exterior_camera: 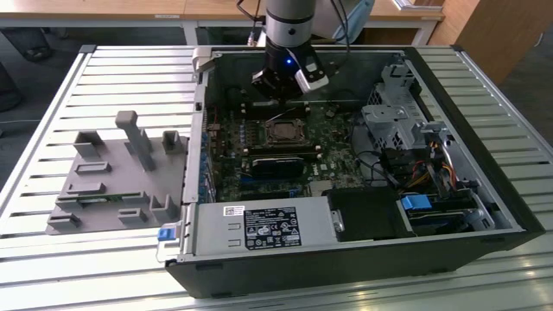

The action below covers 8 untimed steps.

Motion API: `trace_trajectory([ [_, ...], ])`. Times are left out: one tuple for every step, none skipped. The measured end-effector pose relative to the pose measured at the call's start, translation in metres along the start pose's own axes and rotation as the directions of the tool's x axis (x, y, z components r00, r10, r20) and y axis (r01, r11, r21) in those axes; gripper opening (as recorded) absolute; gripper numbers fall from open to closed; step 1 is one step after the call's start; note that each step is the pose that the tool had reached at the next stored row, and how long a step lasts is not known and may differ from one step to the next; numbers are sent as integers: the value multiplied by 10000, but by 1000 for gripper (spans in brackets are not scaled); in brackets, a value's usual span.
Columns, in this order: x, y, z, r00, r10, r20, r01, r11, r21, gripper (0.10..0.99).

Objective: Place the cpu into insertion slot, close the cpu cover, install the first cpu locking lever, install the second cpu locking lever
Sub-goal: 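Install the first cpu locking lever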

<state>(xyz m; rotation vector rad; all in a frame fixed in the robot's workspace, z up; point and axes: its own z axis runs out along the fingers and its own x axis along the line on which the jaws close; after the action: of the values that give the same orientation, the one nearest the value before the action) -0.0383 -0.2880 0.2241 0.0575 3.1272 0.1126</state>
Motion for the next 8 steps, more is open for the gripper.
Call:
trace_trajectory([
  [-6,3,2,10000,0,1,0,10000,0,106],
  [-12,6,4,10000,0,0,0,10000,-1,106],
  [-19,9,5,10000,0,0,0,10000,0,106],
  [-26,12,7,10000,0,0,0,10000,0,106],
  [-32,16,10,10000,0,0,0,10000,-1,106],
  [-37,20,12,10000,0,1,0,10000,-1,106],
  [-40,22,15,10000,0,1,0,10000,0,106],
  [-43,24,19,10000,0,2,0,10000,-3,106],
])
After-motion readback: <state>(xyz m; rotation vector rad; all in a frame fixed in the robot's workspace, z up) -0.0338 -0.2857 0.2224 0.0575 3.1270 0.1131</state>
